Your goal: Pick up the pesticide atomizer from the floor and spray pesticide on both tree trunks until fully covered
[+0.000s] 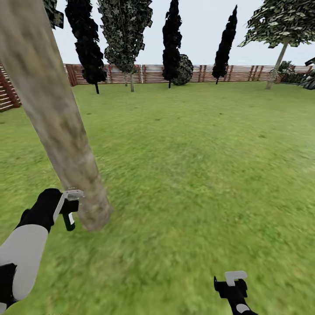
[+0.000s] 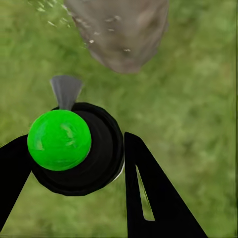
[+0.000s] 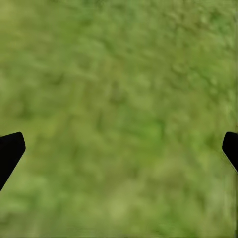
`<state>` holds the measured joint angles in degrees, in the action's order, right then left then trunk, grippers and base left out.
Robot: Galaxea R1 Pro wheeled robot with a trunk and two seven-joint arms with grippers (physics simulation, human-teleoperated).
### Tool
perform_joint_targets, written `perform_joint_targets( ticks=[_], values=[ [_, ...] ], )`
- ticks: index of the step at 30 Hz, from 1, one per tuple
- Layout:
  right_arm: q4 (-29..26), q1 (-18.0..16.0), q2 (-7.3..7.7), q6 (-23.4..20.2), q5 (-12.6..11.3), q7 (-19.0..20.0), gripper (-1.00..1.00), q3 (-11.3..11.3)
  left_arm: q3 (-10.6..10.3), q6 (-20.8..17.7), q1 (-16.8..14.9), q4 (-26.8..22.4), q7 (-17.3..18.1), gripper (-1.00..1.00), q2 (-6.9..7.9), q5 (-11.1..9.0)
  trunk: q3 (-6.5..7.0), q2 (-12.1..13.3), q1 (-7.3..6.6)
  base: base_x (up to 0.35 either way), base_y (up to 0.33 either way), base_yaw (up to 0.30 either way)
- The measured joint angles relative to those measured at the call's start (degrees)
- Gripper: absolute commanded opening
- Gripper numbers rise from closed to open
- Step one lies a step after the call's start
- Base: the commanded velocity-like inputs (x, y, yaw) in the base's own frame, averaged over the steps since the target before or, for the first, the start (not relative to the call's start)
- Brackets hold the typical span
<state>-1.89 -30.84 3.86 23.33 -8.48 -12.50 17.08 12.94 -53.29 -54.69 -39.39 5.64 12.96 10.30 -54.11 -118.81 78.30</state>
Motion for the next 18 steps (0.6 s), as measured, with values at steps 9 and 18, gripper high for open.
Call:
perform_joint_targets(
  ticks=[9,18],
  values=[
    [0.08,0.00,0.18,0.00,0.00,0.00,1.00,-0.09,0.05,0.00,-0.10,0.01,0.00,-1.00,0.00,-0.04,0.00,0.00,0.00,0.103,-0.261,0.002],
    [-0.02,-0.01,0.08,0.00,0.00,0.01,1.00,-0.02,0.05,-0.02,-0.11,-0.02,0.00,-1.00,0.01,-0.05,0.00,0.00,0.00,0.095,-0.264,0.189]
  ],
)
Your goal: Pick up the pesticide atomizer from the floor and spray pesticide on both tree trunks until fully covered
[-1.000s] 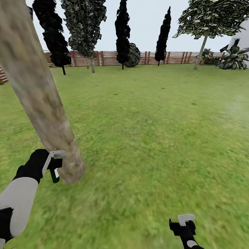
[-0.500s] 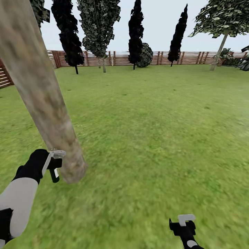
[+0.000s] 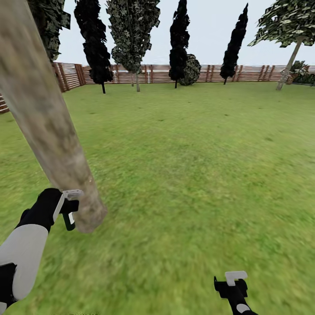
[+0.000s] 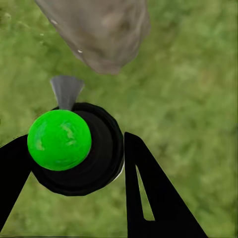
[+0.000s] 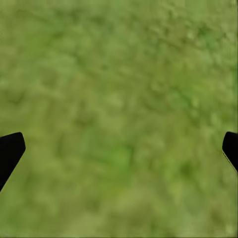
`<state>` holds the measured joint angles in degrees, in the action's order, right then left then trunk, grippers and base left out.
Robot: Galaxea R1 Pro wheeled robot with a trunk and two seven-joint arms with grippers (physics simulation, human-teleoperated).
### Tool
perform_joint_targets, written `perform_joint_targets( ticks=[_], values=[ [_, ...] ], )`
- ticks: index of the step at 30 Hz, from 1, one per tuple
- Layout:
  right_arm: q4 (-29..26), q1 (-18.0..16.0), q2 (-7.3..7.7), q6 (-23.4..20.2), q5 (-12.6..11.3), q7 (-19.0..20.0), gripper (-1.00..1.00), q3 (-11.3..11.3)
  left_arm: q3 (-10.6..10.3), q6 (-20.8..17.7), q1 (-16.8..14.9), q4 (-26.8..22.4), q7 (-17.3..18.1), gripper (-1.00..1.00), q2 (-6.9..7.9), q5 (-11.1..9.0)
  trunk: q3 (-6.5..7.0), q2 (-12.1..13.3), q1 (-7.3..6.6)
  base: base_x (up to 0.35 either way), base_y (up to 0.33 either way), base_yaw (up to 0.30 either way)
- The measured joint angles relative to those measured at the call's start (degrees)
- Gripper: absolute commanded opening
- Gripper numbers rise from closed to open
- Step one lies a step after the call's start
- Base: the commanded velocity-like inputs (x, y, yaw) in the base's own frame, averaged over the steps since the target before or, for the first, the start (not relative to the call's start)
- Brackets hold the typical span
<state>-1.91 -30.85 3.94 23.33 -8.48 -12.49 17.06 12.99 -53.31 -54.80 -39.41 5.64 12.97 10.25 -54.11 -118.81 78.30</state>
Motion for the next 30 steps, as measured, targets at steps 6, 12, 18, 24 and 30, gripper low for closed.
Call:
perform_joint_targets(
  ticks=[6,12,18,24,30],
  values=[
    [0.01,0.00,-0.06,0.00,0.00,0.00,1.00,0.02,0.00,0.00,-0.07,0.00,0.00,-1.00,0.00,0.00,0.00,0.00,0.00,0.093,-0.264,0.276],
    [0.01,0.00,-0.09,0.00,0.00,0.00,1.00,0.02,0.00,0.00,-0.07,0.00,0.00,-1.00,-0.01,-0.01,0.00,0.00,0.00,0.099,-0.264,0.261],
    [-0.03,0.02,-0.08,0.00,0.00,-0.01,1.00,0.00,0.00,0.02,-0.09,0.02,0.00,-1.00,-0.02,0.09,0.00,0.00,-0.01,0.173,-0.243,0.027],
    [-0.03,0.02,-0.08,0.00,0.00,-0.01,1.00,0.02,0.00,0.02,-0.09,0.02,0.00,-1.00,-0.02,0.09,0.00,0.00,-0.01,0.203,-0.227,0.000],
    [-0.01,0.00,-0.09,0.00,0.00,0.00,1.00,0.02,0.00,0.00,0.16,0.00,0.00,-1.00,0.10,0.22,0.00,0.00,-0.01,0.203,-0.227,0.187]
  ],
)
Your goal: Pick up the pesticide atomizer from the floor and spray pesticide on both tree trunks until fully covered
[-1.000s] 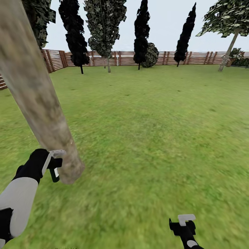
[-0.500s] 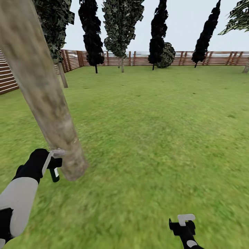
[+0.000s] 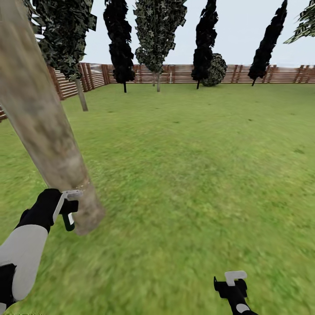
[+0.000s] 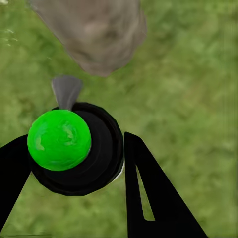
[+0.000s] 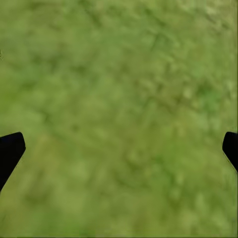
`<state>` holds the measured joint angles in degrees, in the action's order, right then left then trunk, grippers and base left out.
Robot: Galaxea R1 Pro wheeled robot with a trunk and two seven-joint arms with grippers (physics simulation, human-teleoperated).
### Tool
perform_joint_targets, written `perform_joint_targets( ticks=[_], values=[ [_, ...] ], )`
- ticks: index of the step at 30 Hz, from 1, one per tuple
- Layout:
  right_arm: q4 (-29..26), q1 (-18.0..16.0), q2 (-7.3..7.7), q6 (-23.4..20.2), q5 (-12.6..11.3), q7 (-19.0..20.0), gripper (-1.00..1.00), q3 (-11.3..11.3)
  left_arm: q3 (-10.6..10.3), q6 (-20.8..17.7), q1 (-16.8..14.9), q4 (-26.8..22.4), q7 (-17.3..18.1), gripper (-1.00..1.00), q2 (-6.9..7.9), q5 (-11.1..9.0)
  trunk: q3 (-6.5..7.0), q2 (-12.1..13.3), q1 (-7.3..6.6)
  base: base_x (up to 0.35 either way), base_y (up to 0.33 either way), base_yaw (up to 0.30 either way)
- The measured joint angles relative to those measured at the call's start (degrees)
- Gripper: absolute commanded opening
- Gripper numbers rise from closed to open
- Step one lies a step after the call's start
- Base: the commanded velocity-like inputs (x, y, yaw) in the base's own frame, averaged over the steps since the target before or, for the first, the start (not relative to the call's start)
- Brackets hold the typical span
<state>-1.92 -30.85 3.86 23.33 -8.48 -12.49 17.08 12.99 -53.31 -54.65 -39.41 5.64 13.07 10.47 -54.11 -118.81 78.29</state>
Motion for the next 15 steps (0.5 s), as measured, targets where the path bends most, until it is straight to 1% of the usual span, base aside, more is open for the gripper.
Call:
perform_joint_targets(
  ticks=[6,7,8,9,11,13,15],
  values=[
    [0.00,0.00,-0.08,0.00,0.00,0.00,1.00,0.00,0.21,0.00,0.21,0.00,0.00,-1.00,0.96,0.02,0.00,0.00,0.00,0.171,-0.232,0.276],
    [0.00,0.00,-0.08,0.00,0.00,0.00,1.00,0.05,0.34,-0.01,0.22,0.00,0.00,-1.00,1.38,0.26,0.00,0.00,0.00,0.157,-0.234,0.277],
    [0.00,0.00,-0.09,0.00,0.00,0.00,1.00,0.08,0.42,0.00,0.30,0.00,-0.01,-1.00,2.16,0.44,0.00,0.00,0.00,0.156,-0.234,0.277],
    [0.00,0.00,-0.09,0.00,0.00,0.00,1.00,0.09,0.48,0.00,0.40,0.00,0.00,-1.00,2.53,0.21,0.00,0.00,0.00,0.156,-0.234,0.277],
    [0.00,0.00,-0.09,0.00,0.00,0.00,1.00,0.09,0.24,0.00,0.52,0.02,0.00,-1.00,2.62,-0.06,0.00,0.00,0.01,0.156,-0.234,0.277],
    [0.00,0.00,-0.09,0.00,0.00,0.00,1.00,0.09,-0.16,0.06,0.71,0.33,0.00,-1.00,2.43,-0.17,0.00,0.00,0.01,0.156,-0.234,0.277],
    [0.00,0.00,-0.09,0.00,0.00,0.00,1.00,0.09,-0.14,0.08,0.80,0.58,0.00,-1.00,2.25,-0.16,0.00,0.00,0.01,0.153,-0.232,0.277]
  ],
)
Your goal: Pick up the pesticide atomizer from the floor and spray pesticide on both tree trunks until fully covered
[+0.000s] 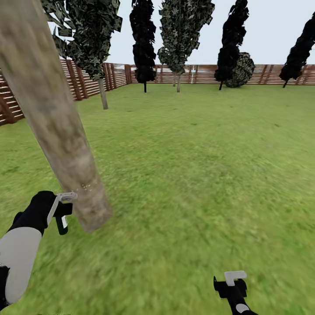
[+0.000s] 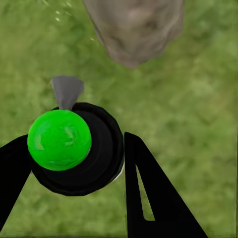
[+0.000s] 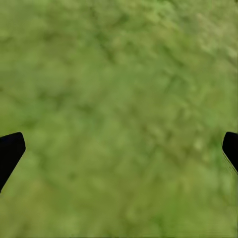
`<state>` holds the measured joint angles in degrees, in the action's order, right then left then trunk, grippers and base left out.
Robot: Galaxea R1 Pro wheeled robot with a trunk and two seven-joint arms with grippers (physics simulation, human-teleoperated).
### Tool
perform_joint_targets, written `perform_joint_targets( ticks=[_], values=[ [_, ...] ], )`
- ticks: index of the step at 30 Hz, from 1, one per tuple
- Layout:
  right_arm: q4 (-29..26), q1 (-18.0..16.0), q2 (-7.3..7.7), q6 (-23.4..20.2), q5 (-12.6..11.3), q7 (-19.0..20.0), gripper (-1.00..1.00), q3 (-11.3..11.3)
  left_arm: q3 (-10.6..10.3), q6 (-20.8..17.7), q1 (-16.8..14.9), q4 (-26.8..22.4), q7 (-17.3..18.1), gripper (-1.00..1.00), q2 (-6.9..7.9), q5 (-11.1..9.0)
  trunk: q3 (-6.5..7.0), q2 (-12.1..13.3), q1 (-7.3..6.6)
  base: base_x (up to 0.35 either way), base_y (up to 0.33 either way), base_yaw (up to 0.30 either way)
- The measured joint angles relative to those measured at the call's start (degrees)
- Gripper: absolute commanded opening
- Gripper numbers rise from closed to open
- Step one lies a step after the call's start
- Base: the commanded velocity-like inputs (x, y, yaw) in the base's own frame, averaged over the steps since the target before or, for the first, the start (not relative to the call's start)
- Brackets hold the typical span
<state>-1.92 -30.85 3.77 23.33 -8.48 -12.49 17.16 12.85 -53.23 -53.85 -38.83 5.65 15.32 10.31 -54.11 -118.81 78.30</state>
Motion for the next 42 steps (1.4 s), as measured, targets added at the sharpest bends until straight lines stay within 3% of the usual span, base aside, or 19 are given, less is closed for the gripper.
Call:
perform_joint_targets(
  ticks=[7,8,10,11,12,15,17,18,20,22,23,26,28,29,31,33,37,40,42],
  values=[
    [0.05,0.02,0.20,-0.02,-0.01,0.00,1.00,-0.10,0.14,0.01,-0.26,-0.44,0.00,-1.00,-0.66,-0.09,0.00,0.00,0.01,0.152,-0.139,0.060],
    [0.07,0.02,0.25,-0.02,0.00,0.01,1.00,-0.09,0.24,0.07,-0.17,-0.46,0.04,-1.00,-0.15,0.40,0.00,0.00,0.01,0.006,-0.004,0.000],
    [0.06,0.02,0.27,-0.03,0.00,0.01,1.00,-0.07,0.55,0.65,0.74,0.18,0.11,-1.00,2.44,0.91,-0.01,0.00,0.01,0.001,-0.001,0.000],
    [0.06,0.02,0.22,-0.03,0.00,0.01,1.00,-0.01,0.42,0.97,2.83,0.35,0.10,-1.00,3.19,0.49,-0.01,0.00,0.02,0.000,0.000,0.000],
    [0.06,0.02,0.20,-0.03,0.00,0.01,1.00,-0.02,0.28,1.06,4.13,0.39,0.08,-1.00,3.10,-0.08,-0.01,0.00,0.02,0.000,0.000,0.000],
    [0.02,0.02,0.13,-0.02,0.00,0.06,1.00,0.00,0.23,1.27,5.76,0.31,0.00,-1.00,-1.22,-1.00,0.00,0.00,0.02,0.000,0.000,0.000],
    [0.00,0.02,0.11,-0.02,0.00,0.07,1.00,0.00,0.27,1.43,5.86,-0.01,-0.06,-1.00,-2.94,-0.47,0.00,0.00,0.02,0.000,0.000,0.093],
    [0.04,0.01,0.10,-0.02,-0.01,0.03,1.00,-0.01,0.48,1.88,5.85,-0.19,-0.04,-1.00,-3.01,-0.33,0.00,0.00,0.01,0.000,0.000,0.242],
    [0.03,0.01,0.09,-0.02,0.00,0.01,1.00,-0.01,0.85,4.17,5.99,0.23,-0.02,-1.00,-0.95,0.53,0.00,0.00,0.01,0.000,0.000,0.263],
    [0.05,0.01,0.09,-0.02,-0.01,0.01,1.00,-0.01,0.86,4.83,6.61,0.37,-0.05,-1.00,0.07,-0.04,0.00,0.00,0.02,0.009,0.000,0.206],
    [0.03,0.01,0.09,-0.03,0.00,0.01,1.00,-0.01,0.74,5.07,7.44,0.37,-0.12,-1.00,-0.11,-0.44,-0.01,0.00,0.01,0.122,-0.050,0.057],
    [0.06,0.02,0.14,-0.01,0.00,0.00,1.00,-0.02,0.74,9.66,7.95,0.66,-0.97,-1.00,-3.34,-0.59,0.00,0.00,-0.01,0.233,-0.118,0.016],
    [0.15,0.02,0.18,-0.01,0.00,-0.01,1.00,-0.07,0.85,14.06,8.02,6.29,-2.43,-1.00,-4.40,-0.41,-0.01,0.00,-0.01,0.246,-0.176,0.001],
    [0.15,0.02,0.23,0.00,0.00,0.01,1.00,-0.08,0.83,17.47,8.05,8.46,-2.55,-1.00,-4.42,-0.32,0.00,0.00,-0.01,0.095,-0.238,0.000],
    [0.07,0.01,0.19,0.00,0.00,0.08,1.00,-0.07,0.85,19.53,8.08,10.29,-2.62,-1.00,-4.39,-0.29,0.00,0.00,0.02,-0.073,-0.253,0.000],
    [0.01,0.01,0.19,0.00,0.00,0.12,1.00,-0.04,1.15,19.89,8.08,10.66,-2.63,-1.00,-3.86,-0.13,0.00,0.00,0.03,-0.167,-0.242,0.056],
    [0.07,0.01,0.10,-0.02,0.00,0.11,1.00,0.00,4.10,20.17,8.13,10.68,-2.53,-1.00,-3.09,-0.16,0.00,0.00,0.02,-0.071,-0.112,0.238],
    [0.07,0.01,0.17,-0.02,-0.01,0.10,1.00,-0.04,4.61,21.51,8.18,10.68,-2.48,-1.00,-1.74,-0.31,0.00,0.00,0.01,-0.004,-0.006,0.274],
    [0.07,0.01,0.12,-0.02,0.00,0.11,1.00,-0.01,4.64,22.10,8.19,10.72,-2.41,-1.00,-2.14,-0.76,0.00,0.00,0.02,0.039,-0.033,0.178]
  ],
)
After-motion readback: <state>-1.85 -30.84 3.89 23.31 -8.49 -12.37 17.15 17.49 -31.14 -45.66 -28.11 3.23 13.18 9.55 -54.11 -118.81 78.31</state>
